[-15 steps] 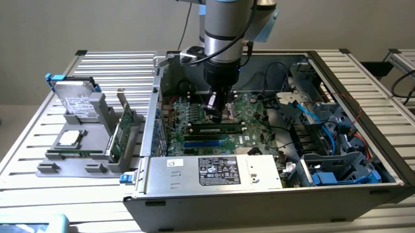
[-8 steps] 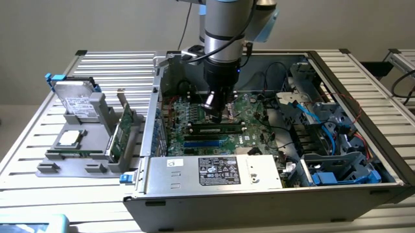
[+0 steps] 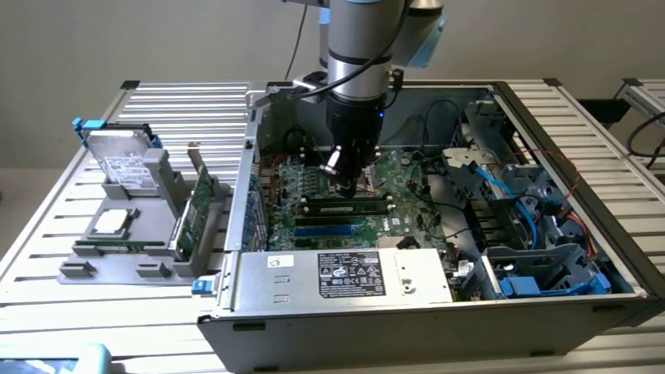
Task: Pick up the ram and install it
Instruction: 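Press down the ram until it locks into place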
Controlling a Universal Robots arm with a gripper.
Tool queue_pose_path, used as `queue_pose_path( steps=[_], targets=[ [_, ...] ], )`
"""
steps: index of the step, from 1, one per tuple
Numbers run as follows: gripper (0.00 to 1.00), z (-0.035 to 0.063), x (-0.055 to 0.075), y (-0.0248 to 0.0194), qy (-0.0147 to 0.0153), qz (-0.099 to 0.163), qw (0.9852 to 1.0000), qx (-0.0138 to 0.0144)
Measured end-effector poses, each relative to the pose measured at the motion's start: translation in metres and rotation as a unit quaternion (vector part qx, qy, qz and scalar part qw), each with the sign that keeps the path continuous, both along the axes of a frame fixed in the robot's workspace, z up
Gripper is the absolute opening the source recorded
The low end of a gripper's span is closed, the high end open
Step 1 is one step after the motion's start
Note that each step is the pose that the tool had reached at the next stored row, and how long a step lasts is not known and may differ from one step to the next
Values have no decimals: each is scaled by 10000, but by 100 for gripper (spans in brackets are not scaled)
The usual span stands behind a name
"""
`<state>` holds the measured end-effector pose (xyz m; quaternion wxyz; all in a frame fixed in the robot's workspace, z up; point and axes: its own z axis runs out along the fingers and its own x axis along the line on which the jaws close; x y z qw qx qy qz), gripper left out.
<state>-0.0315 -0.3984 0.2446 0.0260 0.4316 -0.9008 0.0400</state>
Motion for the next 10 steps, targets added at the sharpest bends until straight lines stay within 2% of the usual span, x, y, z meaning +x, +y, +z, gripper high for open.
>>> queue_pose_path(
  steps=[5, 10],
  targets=[
    [11, 0, 0, 0, -75, -242, 9997, -8],
    [11, 1, -1, 0, -138, -496, 9987, -16]
  ],
)
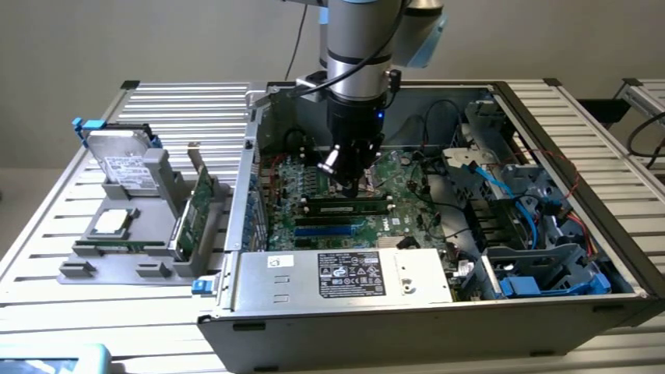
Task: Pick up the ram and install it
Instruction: 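Press down the ram until it locks into place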
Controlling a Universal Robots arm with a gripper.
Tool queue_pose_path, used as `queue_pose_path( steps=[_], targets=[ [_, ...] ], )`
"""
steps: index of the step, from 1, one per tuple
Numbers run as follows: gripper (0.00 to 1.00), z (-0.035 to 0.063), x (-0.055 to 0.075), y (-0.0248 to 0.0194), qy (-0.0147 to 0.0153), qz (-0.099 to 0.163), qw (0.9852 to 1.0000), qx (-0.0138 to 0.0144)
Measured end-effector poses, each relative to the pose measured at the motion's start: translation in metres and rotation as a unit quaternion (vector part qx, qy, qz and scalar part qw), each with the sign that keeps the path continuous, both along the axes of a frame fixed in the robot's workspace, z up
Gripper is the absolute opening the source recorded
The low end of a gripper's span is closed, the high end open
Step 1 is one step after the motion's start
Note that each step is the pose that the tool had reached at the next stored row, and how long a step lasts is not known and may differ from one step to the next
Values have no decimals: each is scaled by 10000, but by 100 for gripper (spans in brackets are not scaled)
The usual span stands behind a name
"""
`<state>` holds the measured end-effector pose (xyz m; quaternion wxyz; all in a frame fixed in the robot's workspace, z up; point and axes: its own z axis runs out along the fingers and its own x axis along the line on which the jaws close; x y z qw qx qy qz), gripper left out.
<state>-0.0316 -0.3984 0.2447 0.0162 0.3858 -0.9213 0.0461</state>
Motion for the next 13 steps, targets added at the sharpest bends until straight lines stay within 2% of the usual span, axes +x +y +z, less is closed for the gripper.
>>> queue_pose_path(
  steps=[7, 13],
  targets=[
    [11, 0, 0, 0, -81, -353, 9993, -9],
    [11, 0, 0, 0, -150, -665, 9977, -16]
  ],
)
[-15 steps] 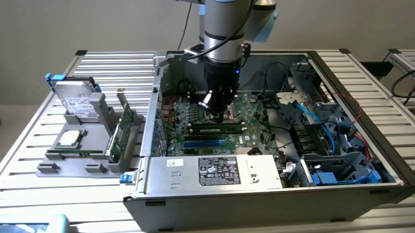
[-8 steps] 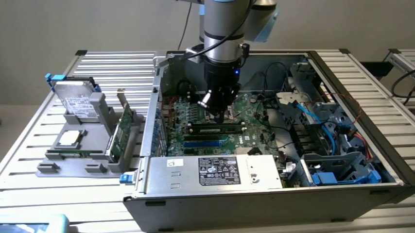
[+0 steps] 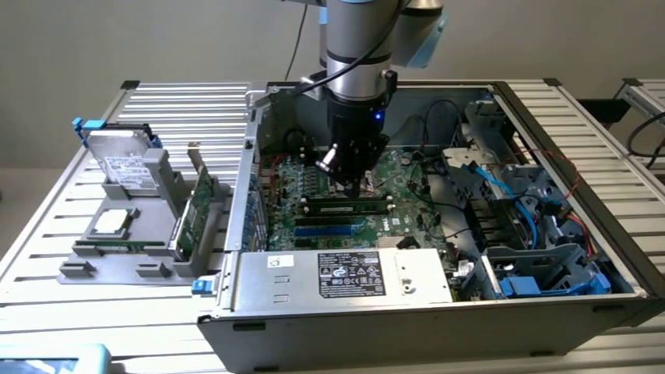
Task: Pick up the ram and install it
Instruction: 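Press down the ram until it locks into place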
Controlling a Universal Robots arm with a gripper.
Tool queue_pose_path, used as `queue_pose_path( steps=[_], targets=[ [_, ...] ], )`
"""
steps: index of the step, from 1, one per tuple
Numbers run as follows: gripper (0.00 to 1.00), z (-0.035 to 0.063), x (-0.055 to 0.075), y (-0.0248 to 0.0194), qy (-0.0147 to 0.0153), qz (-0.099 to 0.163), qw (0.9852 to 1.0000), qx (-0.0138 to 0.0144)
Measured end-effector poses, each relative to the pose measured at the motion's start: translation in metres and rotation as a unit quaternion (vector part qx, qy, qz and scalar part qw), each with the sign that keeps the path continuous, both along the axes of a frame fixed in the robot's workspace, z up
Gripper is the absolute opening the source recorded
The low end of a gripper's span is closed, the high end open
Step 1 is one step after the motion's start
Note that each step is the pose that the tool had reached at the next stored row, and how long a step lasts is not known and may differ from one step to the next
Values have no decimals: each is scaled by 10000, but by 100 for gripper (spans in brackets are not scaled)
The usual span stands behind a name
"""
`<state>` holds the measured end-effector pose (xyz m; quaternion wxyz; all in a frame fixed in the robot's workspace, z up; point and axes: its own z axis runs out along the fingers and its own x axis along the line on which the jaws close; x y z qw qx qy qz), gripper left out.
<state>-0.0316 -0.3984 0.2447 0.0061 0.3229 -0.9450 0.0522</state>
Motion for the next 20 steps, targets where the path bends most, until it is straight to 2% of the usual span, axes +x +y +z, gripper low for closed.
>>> queue_pose_path(
  steps=[5, 10, 15, 20],
  targets=[
    [11, 0, 0, 0, -51, -261, 9996, -3],
    [11, 0, 0, 0, -99, -534, 9985, -3],
    [11, 0, 0, 0, -146, -813, 9966, -3],
    [11, 0, 0, 0, -190, -1093, 9938, -4]
  ],
)
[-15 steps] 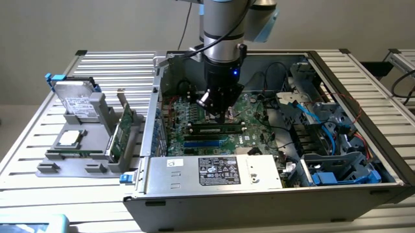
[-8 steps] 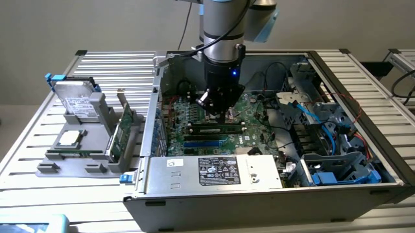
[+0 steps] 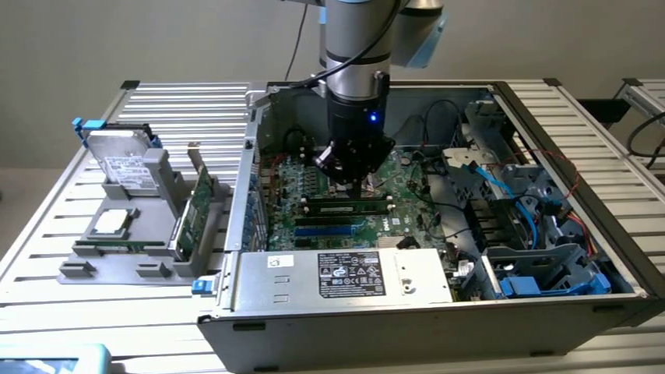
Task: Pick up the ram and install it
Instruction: 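Press down the ram until it locks into place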
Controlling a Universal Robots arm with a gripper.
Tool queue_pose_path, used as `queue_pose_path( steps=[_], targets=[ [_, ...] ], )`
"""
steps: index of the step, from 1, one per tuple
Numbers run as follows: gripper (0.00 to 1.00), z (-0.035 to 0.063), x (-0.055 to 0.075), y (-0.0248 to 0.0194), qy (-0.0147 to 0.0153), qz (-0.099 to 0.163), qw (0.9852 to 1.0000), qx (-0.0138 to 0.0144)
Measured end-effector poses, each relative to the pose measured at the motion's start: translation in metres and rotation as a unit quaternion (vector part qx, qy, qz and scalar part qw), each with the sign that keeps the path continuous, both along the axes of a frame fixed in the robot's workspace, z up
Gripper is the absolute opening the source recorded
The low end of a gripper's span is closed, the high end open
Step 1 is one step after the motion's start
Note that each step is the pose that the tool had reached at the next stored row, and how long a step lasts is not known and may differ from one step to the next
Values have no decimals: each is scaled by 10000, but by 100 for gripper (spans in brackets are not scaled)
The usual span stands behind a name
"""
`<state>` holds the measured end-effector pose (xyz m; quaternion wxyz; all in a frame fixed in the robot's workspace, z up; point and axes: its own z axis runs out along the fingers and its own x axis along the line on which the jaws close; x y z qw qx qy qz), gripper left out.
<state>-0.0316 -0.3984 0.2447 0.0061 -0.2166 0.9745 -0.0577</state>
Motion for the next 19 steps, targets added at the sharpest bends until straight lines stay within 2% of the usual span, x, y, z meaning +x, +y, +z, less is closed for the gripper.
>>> queue_pose_path(
  steps=[5, 10, 14, 19],
  targets=[
    [11, 0, 0, 0, -43, -280, 9996, 0],
    [11, 0, 0, 0, -86, -561, 9984, 0],
    [11, 0, 0, 0, -118, -797, 9967, 0],
    [11, 1, 0, 0, -128, -1121, 9936, -4]
  ],
)
